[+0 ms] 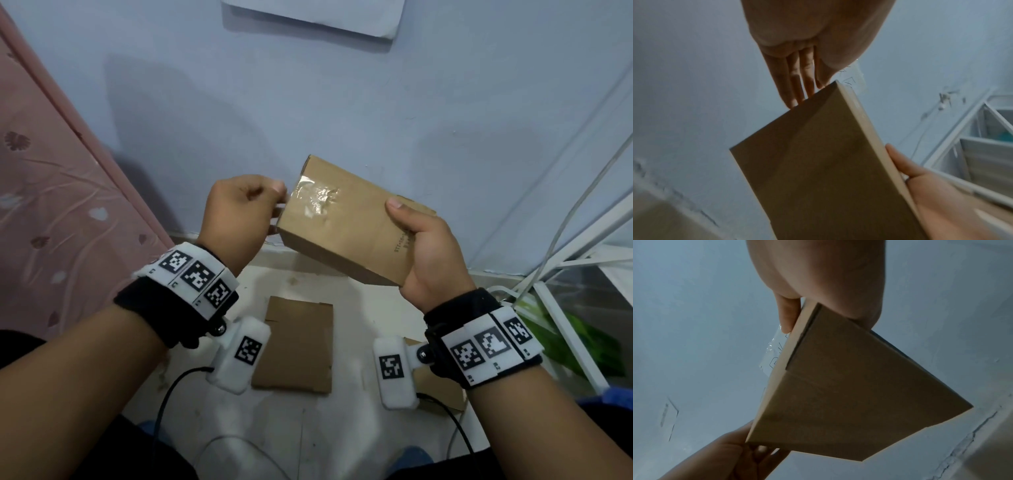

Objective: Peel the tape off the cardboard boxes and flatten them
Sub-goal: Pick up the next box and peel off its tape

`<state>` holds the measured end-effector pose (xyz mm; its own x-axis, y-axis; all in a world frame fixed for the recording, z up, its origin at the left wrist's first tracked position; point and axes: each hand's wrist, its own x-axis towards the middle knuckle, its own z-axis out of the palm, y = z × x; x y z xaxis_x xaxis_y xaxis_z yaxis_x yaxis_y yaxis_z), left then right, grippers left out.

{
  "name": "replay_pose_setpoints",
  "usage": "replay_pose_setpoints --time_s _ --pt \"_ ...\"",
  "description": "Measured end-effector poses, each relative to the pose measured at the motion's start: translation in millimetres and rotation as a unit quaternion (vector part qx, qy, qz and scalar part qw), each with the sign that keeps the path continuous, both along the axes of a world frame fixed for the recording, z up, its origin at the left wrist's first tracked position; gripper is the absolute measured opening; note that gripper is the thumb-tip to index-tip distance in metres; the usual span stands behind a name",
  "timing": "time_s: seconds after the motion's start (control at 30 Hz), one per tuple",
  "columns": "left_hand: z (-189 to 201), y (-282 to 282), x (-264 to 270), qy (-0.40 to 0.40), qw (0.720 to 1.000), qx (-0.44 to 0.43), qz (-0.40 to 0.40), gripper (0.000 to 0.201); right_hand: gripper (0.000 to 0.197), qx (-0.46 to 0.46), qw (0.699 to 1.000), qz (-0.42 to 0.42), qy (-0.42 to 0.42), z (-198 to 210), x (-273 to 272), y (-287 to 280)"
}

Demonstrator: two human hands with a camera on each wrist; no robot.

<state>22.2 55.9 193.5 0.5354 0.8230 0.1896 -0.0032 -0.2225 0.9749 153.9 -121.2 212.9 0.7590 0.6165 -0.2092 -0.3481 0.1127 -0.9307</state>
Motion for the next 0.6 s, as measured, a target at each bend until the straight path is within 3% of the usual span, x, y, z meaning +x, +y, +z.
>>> replay_pose_setpoints --time_s 0.07,0.17,0.47,0.6 --pt "3.2 1.3 -0.8 -0.007 0.999 0.051 -0.006 0.019 0.025 0.001 1.000 0.004 -0.007 1.7 2.4 -1.3" --pt "4.1 3.7 -0.7 -0.002 0.994 0.104 0.024 0.031 0.022 -0.008 1.000 0.014 -0.009 2.0 2.0 -1.4" --pt "14.2 2.0 -4.4 -0.003 0.996 0.083 0.027 0.063 0.012 -0.021 0.999 0.020 -0.014 -2.6 -2.9 2.8" --pt "20.4 2.1 -8.8 -0.023 0.992 0.120 0.046 0.068 0.027 -0.011 0.999 0.030 -0.009 -2.7 -2.0 2.4"
